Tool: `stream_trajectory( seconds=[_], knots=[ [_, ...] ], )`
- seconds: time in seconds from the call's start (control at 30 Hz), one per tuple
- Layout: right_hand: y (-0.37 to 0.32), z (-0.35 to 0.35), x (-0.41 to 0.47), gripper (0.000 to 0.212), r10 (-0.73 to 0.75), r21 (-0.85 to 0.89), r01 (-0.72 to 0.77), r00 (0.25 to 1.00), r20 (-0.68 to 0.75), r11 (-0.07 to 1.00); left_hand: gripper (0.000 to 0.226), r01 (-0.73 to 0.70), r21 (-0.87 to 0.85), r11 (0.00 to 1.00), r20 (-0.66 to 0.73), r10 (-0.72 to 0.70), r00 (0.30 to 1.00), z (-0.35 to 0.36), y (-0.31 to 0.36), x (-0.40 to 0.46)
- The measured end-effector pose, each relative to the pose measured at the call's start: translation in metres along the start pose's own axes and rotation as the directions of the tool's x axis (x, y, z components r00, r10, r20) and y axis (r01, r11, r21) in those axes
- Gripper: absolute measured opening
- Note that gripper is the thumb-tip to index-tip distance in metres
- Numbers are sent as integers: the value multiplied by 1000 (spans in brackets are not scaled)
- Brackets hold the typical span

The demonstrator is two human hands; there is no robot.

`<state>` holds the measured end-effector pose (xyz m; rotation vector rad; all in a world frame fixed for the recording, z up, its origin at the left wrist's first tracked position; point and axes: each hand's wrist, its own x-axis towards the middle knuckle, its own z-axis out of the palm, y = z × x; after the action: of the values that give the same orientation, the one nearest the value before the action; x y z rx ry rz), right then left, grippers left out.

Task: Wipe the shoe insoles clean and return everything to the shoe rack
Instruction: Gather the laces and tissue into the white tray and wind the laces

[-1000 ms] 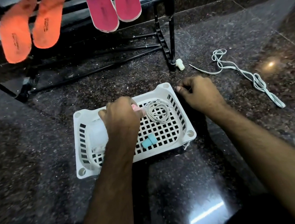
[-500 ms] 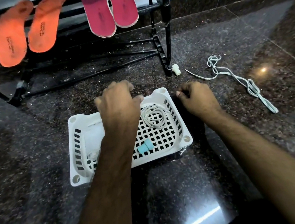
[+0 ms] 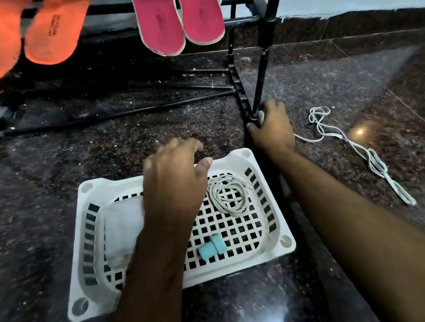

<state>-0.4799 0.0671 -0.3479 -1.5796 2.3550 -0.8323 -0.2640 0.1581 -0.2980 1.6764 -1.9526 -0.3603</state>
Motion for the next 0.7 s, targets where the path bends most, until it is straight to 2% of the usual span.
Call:
stream_trajectory(
  seconds=[0.1,0.23,0.33,0.5,0.6,0.7],
  knots=[
    [6,2,3,41,-17,-66,21,997,71,998,24,-12,-10,1000,3,12,1000,4,0,0],
    [17,-2,-17,42,-19,-108,24,999,45,994,24,-17,0,1000,7,17,1000,4,3,0],
    [25,-11,-43,34,-102,-200,99,995,-2,975,23,-16,-22,1000,13,17,1000,-2,9,-10],
    [37,-38,-89,36,-148,-250,162,986,77,955,27,-20,21,1000,83,18,996,-16,14,-32],
    [46,-59,-121,37,-151,-233,177,981,125,956,25,1,32,999,127,-5,992,-31,20,-48],
    [51,-78,-148,32,-86,-167,116,981,175,979,25,-3,41,999,165,-3,986,-43,31,-74]
  ],
)
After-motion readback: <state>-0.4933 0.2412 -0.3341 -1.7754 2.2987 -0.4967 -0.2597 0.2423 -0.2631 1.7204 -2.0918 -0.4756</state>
